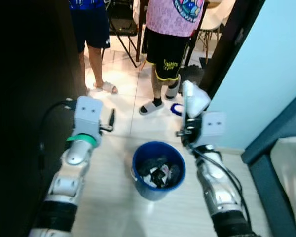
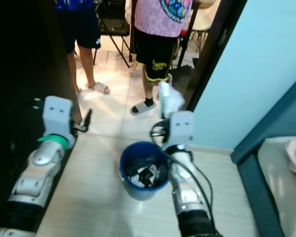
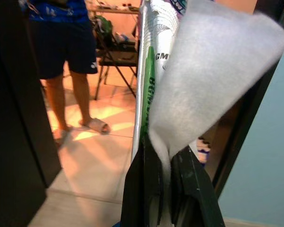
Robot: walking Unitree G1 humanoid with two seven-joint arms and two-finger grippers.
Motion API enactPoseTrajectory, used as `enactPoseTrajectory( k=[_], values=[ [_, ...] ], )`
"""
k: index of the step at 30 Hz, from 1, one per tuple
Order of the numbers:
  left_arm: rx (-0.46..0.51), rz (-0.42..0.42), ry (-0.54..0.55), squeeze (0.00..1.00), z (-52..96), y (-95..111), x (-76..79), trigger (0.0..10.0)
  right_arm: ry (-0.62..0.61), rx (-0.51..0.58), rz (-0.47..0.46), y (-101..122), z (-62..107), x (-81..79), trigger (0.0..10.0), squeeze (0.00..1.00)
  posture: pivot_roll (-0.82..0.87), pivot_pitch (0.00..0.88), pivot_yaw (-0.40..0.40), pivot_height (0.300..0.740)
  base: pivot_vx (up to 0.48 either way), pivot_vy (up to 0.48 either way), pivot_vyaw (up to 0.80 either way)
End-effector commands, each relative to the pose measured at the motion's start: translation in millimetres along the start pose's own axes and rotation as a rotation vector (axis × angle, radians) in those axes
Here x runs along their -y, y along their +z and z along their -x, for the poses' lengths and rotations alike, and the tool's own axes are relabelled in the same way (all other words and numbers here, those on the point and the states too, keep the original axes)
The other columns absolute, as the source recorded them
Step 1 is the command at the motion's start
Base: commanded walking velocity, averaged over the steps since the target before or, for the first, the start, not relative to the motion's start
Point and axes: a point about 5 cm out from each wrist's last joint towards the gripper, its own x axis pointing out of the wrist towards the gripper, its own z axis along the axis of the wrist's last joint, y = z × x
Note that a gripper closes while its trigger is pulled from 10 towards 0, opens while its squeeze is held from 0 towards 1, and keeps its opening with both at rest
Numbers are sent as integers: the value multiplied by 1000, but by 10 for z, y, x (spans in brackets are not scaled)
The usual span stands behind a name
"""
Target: Clean up the room
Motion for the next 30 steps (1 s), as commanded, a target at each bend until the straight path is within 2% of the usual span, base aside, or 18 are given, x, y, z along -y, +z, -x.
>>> enactPoseTrajectory(
  k=[1, 6, 8, 9, 14, 26, 30],
  values=[
    [-20, -4, 28, 0, 26, -50, -69, 10000, 17, -5, 3, -10, 6, -62, 10000, 0, -2, 41, -4, 740, 0, 0, 0],
    [-34, -12, 27, 0, 18, -67, -49, 10000, 16, -4, 3, -12, 10, -60, 10000, 0, -3, 42, -2, 740, 0, 0, 0],
    [-38, -26, 19, 0, 16, -72, -34, 10000, 16, -5, 3, -12, 10, -61, 10000, 0, -4, 42, -1, 740, 0, 0, 0],
    [-44, -59, -7, 0, 17, -87, 6, 10000, 14, -4, 2, -11, 12, -63, 10000, 0, -5, 44, 2, 740, 0, 0, 0],
    [-46, -14, -38, 0, 17, -82, 28, 10000, 9, -5, 0, -15, 21, -56, 10000, 0, -7, 47, 5, 740, 0, 0, 0],
    [-27, -19, -31, 0, 11, -55, 15, 10000, 6, -7, -1, -21, 41, -56, 10000, 0, -10, 52, 6, 740, 0, 0, 0],
    [-20, -18, -33, 0, 20, -48, 15, 10000, 7, -8, 0, -22, 45, -51, 10000, 0, -9, 54, 3, 740, 0, -291, 0]
  ],
)
